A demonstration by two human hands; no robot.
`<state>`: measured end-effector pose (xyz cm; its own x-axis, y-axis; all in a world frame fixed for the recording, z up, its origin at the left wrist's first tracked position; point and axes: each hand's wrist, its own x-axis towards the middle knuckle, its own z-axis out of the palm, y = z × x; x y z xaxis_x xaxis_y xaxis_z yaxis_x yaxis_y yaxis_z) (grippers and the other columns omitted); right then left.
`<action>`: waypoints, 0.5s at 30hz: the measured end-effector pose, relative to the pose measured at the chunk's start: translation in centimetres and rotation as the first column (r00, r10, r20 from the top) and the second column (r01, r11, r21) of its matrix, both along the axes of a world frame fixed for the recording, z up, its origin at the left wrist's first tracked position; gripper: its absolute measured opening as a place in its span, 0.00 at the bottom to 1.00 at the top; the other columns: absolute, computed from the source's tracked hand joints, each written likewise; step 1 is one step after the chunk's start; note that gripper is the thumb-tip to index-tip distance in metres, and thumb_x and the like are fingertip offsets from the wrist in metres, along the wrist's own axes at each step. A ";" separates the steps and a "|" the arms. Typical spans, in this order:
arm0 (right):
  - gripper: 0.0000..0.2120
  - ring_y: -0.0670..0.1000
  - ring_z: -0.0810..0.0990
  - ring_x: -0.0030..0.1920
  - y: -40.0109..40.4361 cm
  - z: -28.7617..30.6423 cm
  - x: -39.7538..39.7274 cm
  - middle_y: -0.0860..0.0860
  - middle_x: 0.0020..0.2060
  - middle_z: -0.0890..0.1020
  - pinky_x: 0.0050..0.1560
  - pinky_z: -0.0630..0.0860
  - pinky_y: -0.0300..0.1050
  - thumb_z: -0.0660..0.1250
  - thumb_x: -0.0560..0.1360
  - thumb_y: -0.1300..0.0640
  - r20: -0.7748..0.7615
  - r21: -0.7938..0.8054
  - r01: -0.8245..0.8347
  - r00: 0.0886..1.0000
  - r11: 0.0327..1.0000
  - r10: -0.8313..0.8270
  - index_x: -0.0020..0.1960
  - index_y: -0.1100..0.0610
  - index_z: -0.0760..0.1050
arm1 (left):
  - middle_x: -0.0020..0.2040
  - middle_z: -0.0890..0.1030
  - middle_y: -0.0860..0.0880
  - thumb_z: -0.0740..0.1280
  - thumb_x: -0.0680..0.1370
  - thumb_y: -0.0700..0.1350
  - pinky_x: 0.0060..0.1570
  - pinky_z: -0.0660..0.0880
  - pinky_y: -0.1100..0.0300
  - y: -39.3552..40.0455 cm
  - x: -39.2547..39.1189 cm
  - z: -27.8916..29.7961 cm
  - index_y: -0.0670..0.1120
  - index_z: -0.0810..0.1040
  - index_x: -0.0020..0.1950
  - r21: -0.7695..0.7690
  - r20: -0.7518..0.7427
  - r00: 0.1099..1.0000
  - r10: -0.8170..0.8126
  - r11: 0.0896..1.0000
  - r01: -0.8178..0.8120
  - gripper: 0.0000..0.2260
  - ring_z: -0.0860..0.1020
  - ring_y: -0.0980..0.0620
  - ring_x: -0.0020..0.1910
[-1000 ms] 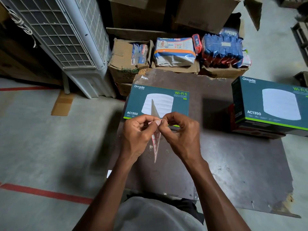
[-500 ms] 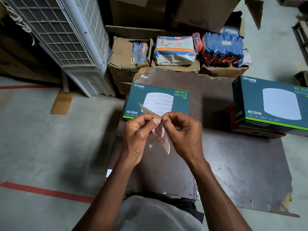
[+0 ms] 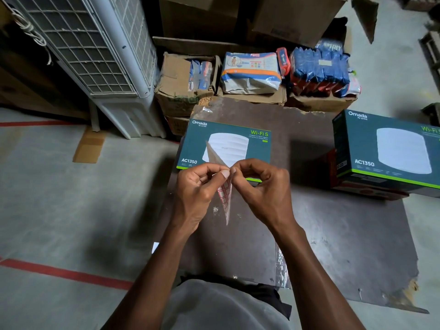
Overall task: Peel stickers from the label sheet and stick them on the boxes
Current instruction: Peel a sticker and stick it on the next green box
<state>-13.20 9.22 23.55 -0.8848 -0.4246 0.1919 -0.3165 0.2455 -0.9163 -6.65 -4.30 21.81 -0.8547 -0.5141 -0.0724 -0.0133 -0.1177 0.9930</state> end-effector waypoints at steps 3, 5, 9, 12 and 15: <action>0.03 0.43 0.85 0.40 -0.2 -0.2 0.0 0.44 0.37 0.86 0.44 0.82 0.38 0.73 0.76 0.64 -0.025 0.002 0.006 1.000 1.000 -0.006 0.44 0.59 0.85 | 0.42 0.87 0.47 0.72 0.74 0.42 0.47 0.79 0.60 0.2 -0.1 -0.1 0.50 0.87 0.42 0.028 -0.002 1.000 0.013 1.000 -0.013 0.05 0.85 0.51 0.43; 0.04 0.44 0.85 0.39 -0.3 -0.4 0.0 0.45 0.37 0.86 0.44 0.82 0.39 0.72 0.76 0.63 -0.018 -0.011 0.018 1.000 1.000 -0.018 0.44 0.59 0.85 | 0.41 0.87 0.47 0.72 0.74 0.41 0.48 0.79 0.59 0.3 -0.2 -0.2 0.49 0.87 0.42 0.069 -0.002 1.000 0.022 0.997 -0.022 0.05 0.84 0.51 0.43; 0.04 0.42 0.84 0.38 -0.3 -0.7 0.0 0.46 0.36 0.86 0.43 0.80 0.36 0.71 0.77 0.63 0.033 -0.030 0.028 0.999 0.999 -0.027 0.44 0.59 0.84 | 0.43 0.87 0.45 0.73 0.73 0.44 0.51 0.78 0.52 0.3 -0.2 -0.4 0.49 0.88 0.43 0.143 0.007 1.000 0.017 0.990 -0.017 0.03 0.83 0.47 0.45; 0.05 0.42 0.84 0.38 -0.4 -0.7 0.0 0.47 0.37 0.86 0.43 0.80 0.38 0.71 0.79 0.63 0.098 -0.067 0.026 0.995 0.997 -0.019 0.45 0.60 0.84 | 0.43 0.87 0.45 0.74 0.71 0.47 0.52 0.78 0.52 0.2 -0.2 -0.4 0.48 0.88 0.44 0.169 0.007 1.000 0.023 0.985 -0.024 0.05 0.83 0.47 0.44; 0.06 0.51 0.86 0.42 -0.3 -0.9 0.0 0.49 0.39 0.87 0.47 0.84 0.54 0.70 0.81 0.61 0.187 -0.112 0.027 0.982 0.993 -0.006 0.48 0.59 0.85 | 0.43 0.87 0.45 0.74 0.71 0.48 0.52 0.77 0.51 0.0 -0.2 -0.6 0.49 0.88 0.45 0.151 0.021 0.999 0.031 0.988 -0.034 0.06 0.83 0.47 0.44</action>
